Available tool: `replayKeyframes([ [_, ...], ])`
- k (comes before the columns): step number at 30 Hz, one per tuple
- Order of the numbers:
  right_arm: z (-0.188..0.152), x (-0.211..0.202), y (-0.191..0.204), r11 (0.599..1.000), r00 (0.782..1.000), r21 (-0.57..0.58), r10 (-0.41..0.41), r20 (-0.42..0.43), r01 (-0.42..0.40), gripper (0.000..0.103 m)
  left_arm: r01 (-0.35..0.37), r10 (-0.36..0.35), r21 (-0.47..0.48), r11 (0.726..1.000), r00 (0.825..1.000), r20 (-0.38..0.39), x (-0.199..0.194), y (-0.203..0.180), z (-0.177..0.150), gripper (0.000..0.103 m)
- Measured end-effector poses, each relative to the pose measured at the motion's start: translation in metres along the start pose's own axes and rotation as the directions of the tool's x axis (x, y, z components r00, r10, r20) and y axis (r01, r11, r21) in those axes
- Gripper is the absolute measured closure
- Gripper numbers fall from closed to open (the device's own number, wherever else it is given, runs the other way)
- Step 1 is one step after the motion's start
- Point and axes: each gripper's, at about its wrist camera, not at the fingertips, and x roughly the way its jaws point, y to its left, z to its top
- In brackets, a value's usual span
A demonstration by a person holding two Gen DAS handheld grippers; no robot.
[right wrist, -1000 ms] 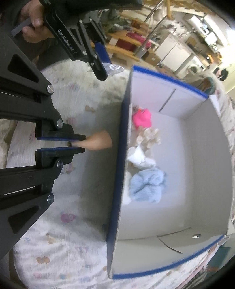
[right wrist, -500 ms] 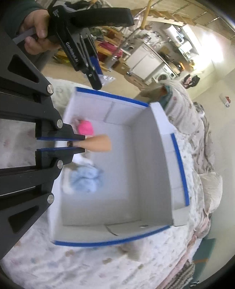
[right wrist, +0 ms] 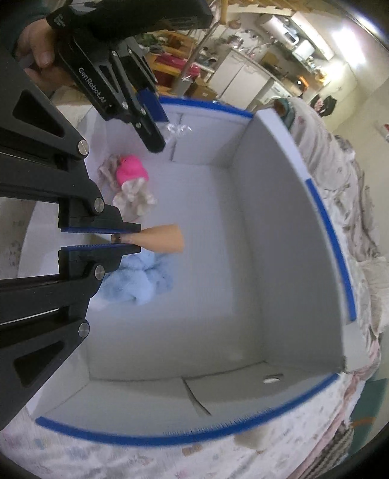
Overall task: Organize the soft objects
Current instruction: 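Carry the bag onto the duck while the right tool lowers the orange foam onto the blue plush, then open both tools and withdraw them from the box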
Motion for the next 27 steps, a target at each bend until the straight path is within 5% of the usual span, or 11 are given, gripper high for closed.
replayKeyframes([
  [9,-0.002,0.028,0.000,1.000,0.997,-0.006,-0.006,-0.082,0.005,0.095,-0.014,0.013,-0.010,1.000,0.999,-0.048,0.023,0.001,-0.001,0.072],
  [19,-0.002,0.030,0.000,0.999,0.997,-0.006,-0.034,-0.075,0.033,0.094,-0.023,0.023,-0.005,1.000,0.996,-0.085,0.035,-0.011,-0.007,0.068],
  [24,-0.001,0.030,-0.004,0.996,0.994,0.012,-0.087,-0.072,0.088,0.065,-0.021,0.021,0.006,1.000,0.998,-0.055,0.031,-0.014,-0.005,0.049],
  [26,0.000,0.026,-0.008,0.996,0.996,0.039,-0.073,-0.057,0.075,0.029,-0.026,0.027,0.009,1.000,0.998,-0.051,0.031,-0.016,-0.005,0.048],
  [27,0.000,0.024,-0.009,0.996,0.996,0.044,-0.080,-0.044,0.082,0.027,-0.028,0.029,0.011,1.000,0.998,-0.050,0.030,-0.017,-0.005,0.048],
])
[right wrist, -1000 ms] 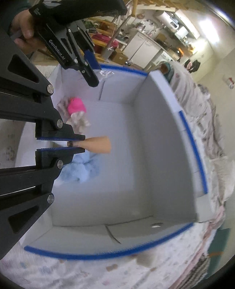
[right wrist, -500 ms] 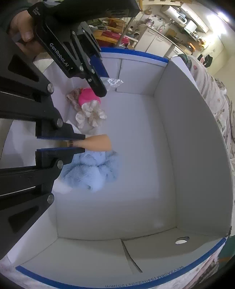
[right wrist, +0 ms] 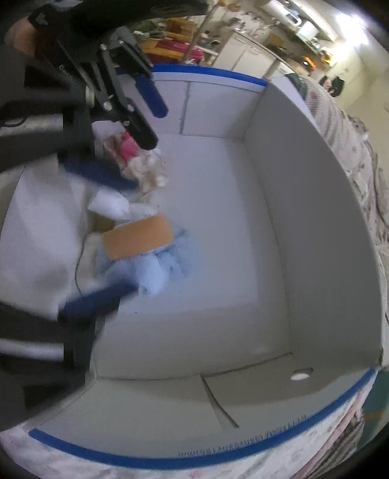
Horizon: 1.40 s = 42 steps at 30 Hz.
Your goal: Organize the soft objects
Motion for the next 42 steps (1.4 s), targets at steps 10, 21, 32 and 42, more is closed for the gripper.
replayKeyframes([
  [10,0.003,-0.014,-0.003,0.999,0.997,0.035,-0.012,0.071,0.009,0.002,0.007,-0.006,-0.001,1.000,0.999,0.037,-0.023,0.005,-0.010,0.048],
  [21,-0.021,-0.059,-0.002,1.000,0.981,0.022,-0.018,0.195,0.014,0.000,-0.039,0.048,-0.079,0.996,0.993,0.112,-0.073,0.032,-0.028,0.019],
  [32,-0.055,-0.086,0.009,0.998,0.967,-0.020,-0.055,0.249,0.062,0.000,-0.041,0.066,-0.163,0.986,0.986,0.154,-0.103,0.055,-0.066,0.002],
  [42,-0.088,-0.107,0.023,0.995,0.939,-0.058,-0.058,0.340,0.082,0.000,-0.063,0.105,-0.156,0.986,0.955,0.279,-0.141,0.055,-0.087,0.002],
])
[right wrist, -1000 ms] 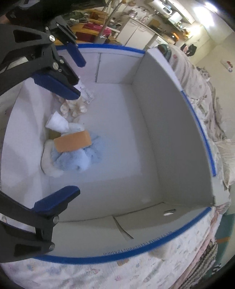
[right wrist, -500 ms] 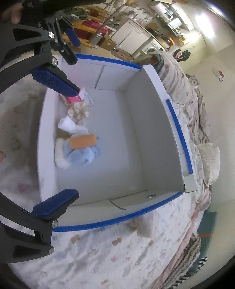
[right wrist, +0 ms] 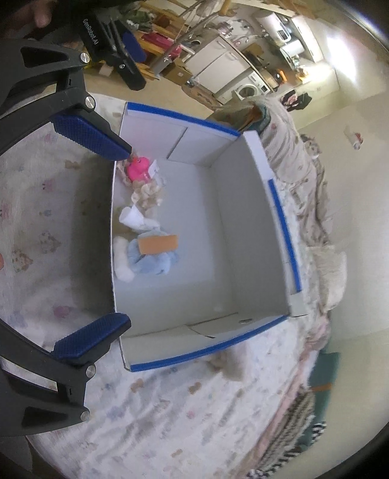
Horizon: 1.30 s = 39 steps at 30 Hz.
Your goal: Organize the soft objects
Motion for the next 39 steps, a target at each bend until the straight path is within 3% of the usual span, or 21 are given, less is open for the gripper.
replayKeyframes([
  [6,-0.003,-0.010,0.010,0.999,0.997,-0.041,-0.017,0.071,0.020,0.000,0.007,-0.006,-0.021,1.000,0.999,0.039,-0.009,0.002,-0.002,0.002],
  [39,-0.003,-0.008,0.009,0.998,0.997,-0.042,-0.045,0.070,0.048,0.000,-0.008,0.008,0.000,1.000,1.000,0.022,-0.003,-0.008,-0.005,0.002],
])
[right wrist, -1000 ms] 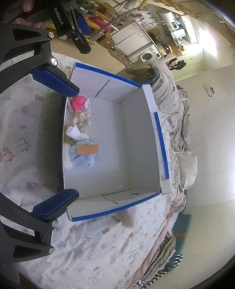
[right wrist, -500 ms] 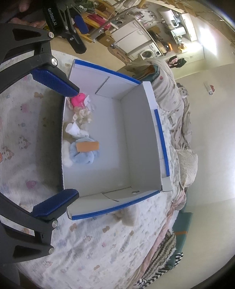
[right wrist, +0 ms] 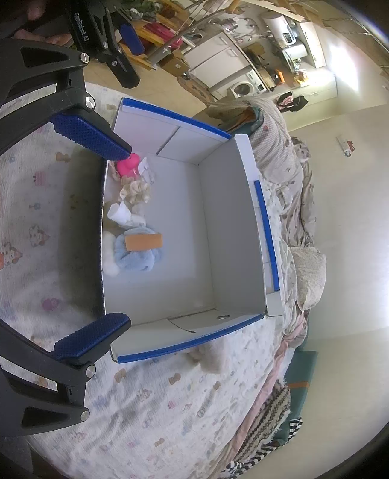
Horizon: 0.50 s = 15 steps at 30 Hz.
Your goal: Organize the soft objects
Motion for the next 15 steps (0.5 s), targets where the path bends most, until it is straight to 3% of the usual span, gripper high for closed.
replayKeyframes([
  [15,0.0003,0.0001,-0.0005,1.000,1.000,0.000,-0.001,0.001,0.001,0.000,0.004,-0.004,-0.006,1.000,1.000,0.005,-0.0024,0.0007,-0.0005,0.002],
])
